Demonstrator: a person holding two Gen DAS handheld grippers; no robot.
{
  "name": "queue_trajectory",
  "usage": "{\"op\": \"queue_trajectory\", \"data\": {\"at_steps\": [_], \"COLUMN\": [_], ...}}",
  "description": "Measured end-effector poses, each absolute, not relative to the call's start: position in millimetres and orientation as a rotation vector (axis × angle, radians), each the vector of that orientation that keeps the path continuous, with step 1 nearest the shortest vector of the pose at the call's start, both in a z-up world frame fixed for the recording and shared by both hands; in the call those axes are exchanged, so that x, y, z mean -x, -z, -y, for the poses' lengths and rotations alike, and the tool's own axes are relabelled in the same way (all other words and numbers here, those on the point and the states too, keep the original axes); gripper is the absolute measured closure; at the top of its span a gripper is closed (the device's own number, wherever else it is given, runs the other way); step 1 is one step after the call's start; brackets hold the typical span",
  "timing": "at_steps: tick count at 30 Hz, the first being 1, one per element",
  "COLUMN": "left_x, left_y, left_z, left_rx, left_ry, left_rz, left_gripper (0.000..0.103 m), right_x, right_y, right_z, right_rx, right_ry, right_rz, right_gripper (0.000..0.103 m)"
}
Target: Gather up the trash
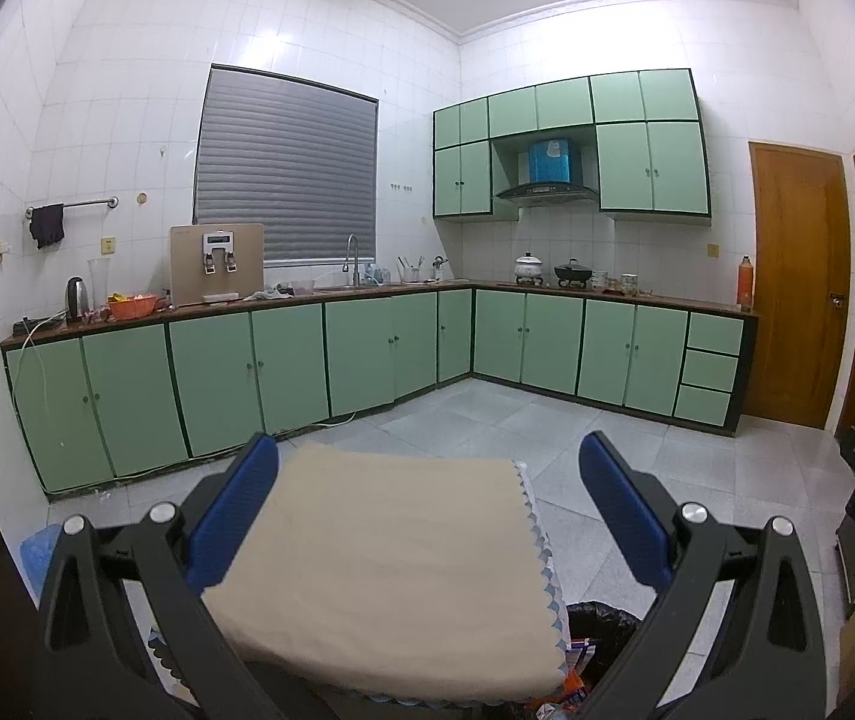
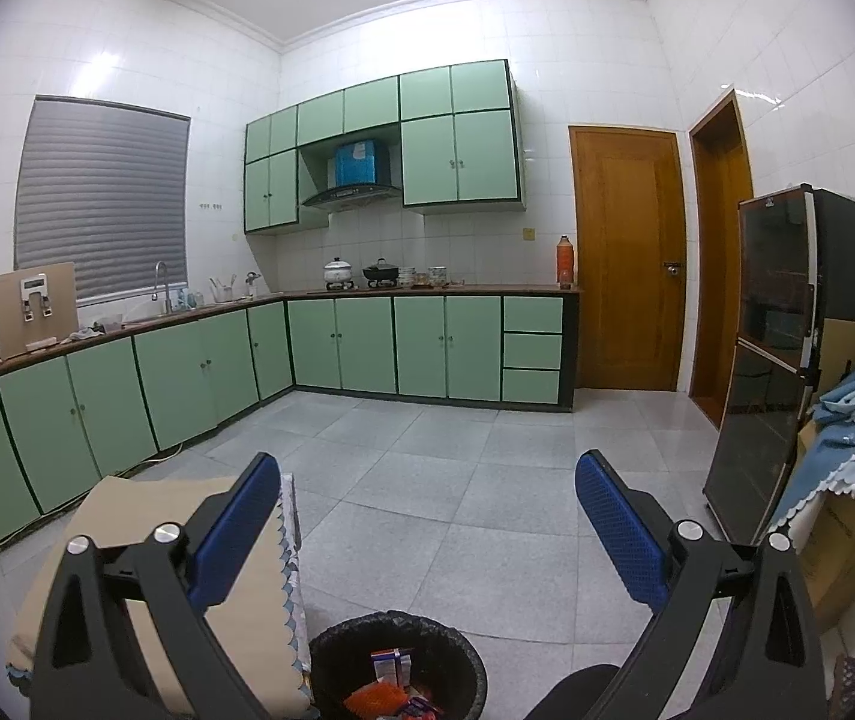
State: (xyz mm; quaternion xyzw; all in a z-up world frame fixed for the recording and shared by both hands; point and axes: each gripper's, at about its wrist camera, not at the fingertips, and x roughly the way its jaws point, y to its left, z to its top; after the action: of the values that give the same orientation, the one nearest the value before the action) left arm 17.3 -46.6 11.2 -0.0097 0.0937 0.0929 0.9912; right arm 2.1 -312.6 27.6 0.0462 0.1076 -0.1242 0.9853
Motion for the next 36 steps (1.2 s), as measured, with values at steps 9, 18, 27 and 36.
{"op": "queue_trajectory", "data": {"at_steps": [9,18,27,36], "left_x": [-17.5,-18.0,-18.2,-18.7], "left_y": [-10.4,-7.8,-7.7,-8.0], "left_z": [46.3,47.1,47.0,47.6], "left_rx": [0.018,0.021,0.021,0.021], "left_ry": [-0.188,-0.185,-0.186,-0.187], "left_rz": [-0.187,-0.19,-0.191,-0.192], "left_gripper": [0.006,0.006,0.006,0.006], "right_x": [-2.1,-5.5,-8.7,-10.7], "right_y": [-28.1,-29.8,-29.1,-28.6], "right_z": [314.6,316.8,316.9,316.8], "right_rx": [-0.092,-0.091,-0.091,-0.092], "right_ry": [0.246,0.244,0.245,0.244], "right_rz": [-0.218,-0.226,-0.23,-0.233], "right_gripper": [0.006,0.006,0.006,0.006]}}
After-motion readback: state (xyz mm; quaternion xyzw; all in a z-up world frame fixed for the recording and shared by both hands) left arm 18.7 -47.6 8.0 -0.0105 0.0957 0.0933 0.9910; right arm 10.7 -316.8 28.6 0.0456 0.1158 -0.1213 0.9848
